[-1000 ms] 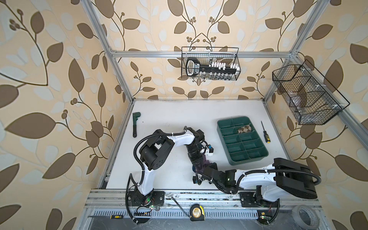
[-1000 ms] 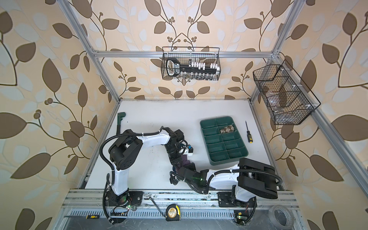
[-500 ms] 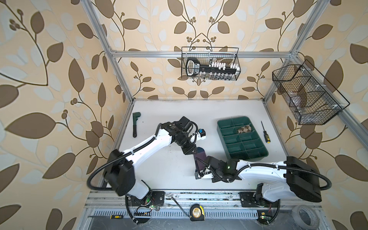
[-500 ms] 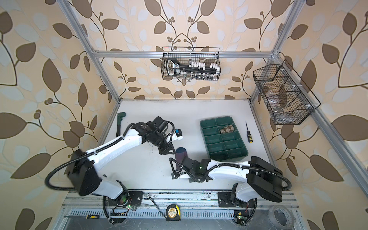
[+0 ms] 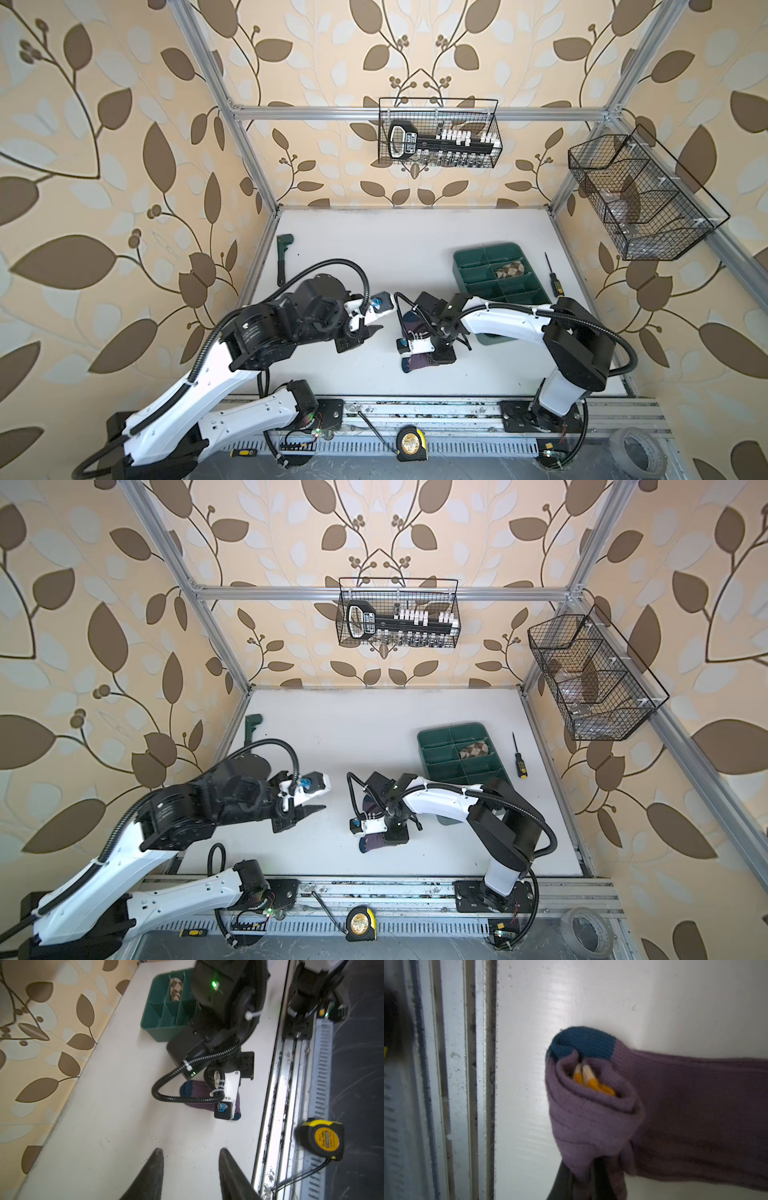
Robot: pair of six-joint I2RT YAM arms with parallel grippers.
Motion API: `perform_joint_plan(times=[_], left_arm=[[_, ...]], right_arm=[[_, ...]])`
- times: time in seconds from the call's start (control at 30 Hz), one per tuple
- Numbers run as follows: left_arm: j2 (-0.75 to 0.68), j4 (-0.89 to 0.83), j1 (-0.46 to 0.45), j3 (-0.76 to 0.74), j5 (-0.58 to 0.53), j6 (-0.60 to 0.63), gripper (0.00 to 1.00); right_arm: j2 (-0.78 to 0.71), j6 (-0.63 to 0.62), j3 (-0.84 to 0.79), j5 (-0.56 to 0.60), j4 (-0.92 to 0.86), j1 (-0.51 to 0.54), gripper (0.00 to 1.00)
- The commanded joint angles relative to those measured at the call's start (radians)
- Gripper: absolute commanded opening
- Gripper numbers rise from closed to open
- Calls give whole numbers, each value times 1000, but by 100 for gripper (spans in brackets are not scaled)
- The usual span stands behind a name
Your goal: Roll the socks
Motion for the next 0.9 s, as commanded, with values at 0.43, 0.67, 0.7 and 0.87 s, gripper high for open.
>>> perform_joint_plan(times=[0.43,0.67,0.7,0.87], left_arm=[[628,412,-410,-233,-415,-245,49],[755,494,-373,-232,-424,-356,58],[777,495,-366,-221,-428,-358,59],[870,443,-294,-149,-387,-380,45]], right_arm=[[251,-58,53,-68,-110,-51,7],[257,-76,63,-77,-116,-57,7],[259,-77,67,-78,-118,-58,7],[237,-77,56,-82,-118,-63,7]])
